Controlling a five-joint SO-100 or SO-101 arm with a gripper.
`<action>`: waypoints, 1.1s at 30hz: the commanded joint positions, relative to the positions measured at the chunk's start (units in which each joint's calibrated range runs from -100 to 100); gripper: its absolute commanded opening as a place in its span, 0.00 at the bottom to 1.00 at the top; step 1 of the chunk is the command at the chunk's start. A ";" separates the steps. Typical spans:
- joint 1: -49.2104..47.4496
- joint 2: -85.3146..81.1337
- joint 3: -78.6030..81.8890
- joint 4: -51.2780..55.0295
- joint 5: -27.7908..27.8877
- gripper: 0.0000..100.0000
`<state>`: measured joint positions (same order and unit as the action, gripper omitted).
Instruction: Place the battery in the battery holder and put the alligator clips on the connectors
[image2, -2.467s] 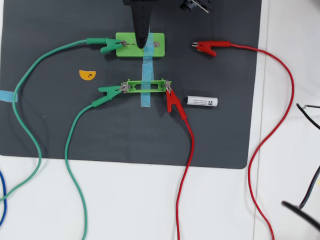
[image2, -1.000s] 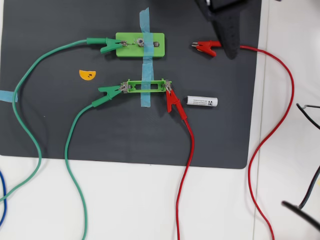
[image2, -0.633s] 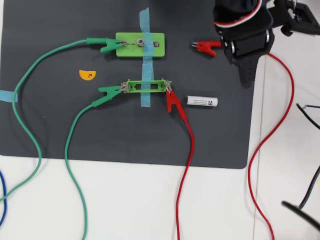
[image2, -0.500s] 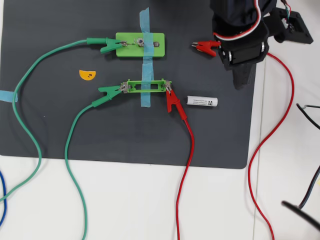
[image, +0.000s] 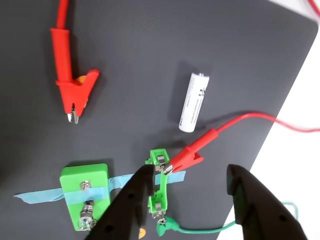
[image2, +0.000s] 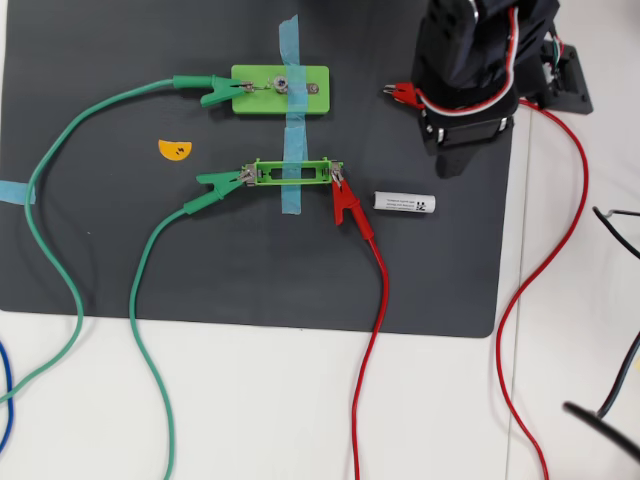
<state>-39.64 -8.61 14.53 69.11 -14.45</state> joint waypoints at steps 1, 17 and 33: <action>4.15 1.17 -2.86 0.03 -3.66 0.14; 1.73 8.82 -2.77 -9.42 -4.75 0.14; 2.24 14.44 -3.83 -10.02 -4.38 0.14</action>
<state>-38.30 4.66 13.55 60.02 -19.00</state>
